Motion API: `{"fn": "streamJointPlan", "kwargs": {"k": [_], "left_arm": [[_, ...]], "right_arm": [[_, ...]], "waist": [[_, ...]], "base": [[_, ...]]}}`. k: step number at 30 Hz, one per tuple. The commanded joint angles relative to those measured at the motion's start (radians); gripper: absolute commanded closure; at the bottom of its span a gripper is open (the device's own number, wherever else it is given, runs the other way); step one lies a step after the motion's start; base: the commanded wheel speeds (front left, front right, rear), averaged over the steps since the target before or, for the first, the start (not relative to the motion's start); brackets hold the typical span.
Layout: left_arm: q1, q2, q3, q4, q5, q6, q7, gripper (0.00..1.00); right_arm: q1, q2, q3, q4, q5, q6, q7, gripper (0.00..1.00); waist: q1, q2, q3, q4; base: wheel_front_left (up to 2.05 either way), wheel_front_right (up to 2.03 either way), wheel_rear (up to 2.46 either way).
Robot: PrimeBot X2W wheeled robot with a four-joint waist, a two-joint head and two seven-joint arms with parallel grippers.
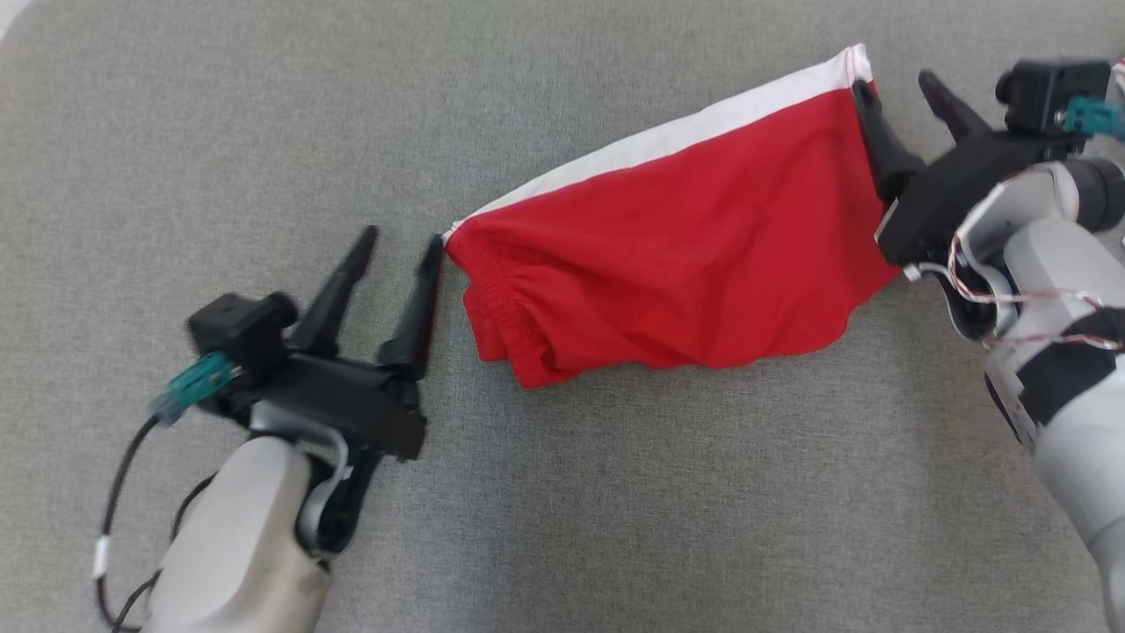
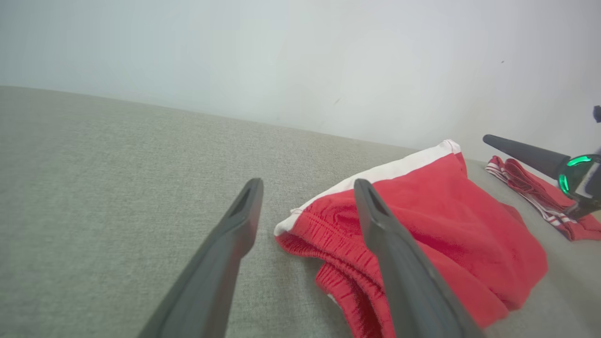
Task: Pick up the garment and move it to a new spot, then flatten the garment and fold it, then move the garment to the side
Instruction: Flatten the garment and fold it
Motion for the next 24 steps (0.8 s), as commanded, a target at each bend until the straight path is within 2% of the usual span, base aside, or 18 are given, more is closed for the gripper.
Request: {"fn": "streamJointPlan", "kwargs": {"k": [1, 4, 9, 13, 24], "left_arm": [[0.018, 0.005, 0.012, -0.01, 0.016, 0.002, 0.0, 0.0], [0.078, 0.004, 0.101, -0.087, 0.087, 0.008, 0.0, 0.0], [0.184, -0.042, 0.25, -0.227, 0.194, 0.014, 0.0, 0.0], [0.239, -0.08, 0.331, -0.283, 0.248, 0.01, 0.0, 0.0], [0.283, -0.118, 0.351, -0.295, 0.319, 0.003, 0.0, 0.0]], "right_arm": [[0.016, -0.009, 0.005, -0.003, 0.009, -0.003, -0.007, 0.0], [0.036, -0.039, 0.032, 0.0, 0.034, -0.003, 0.005, 0.0], [0.055, -0.071, 0.073, 0.02, 0.068, -0.003, 0.035, 0.0], [0.06, -0.074, 0.103, 0.043, 0.089, -0.003, 0.071, 0.0], [0.045, -0.056, 0.201, 0.112, 0.115, -0.003, 0.208, 0.0]], "waist": [[0.0, -0.0001, -0.012, -0.001], [0.0, -0.0001, -0.021, 0.003], [0.0, -0.0001, -0.022, 0.016], [0.0, -0.0001, -0.016, 0.033], [0.0, -0.0001, -0.005, 0.07]], "base": [[0.0, 0.0, 0.0], [0.0, 0.0, 0.0], [0.0, 0.0, 0.0], [0.0, 0.0, 0.0], [0.0, 0.0, 0.0]]}}
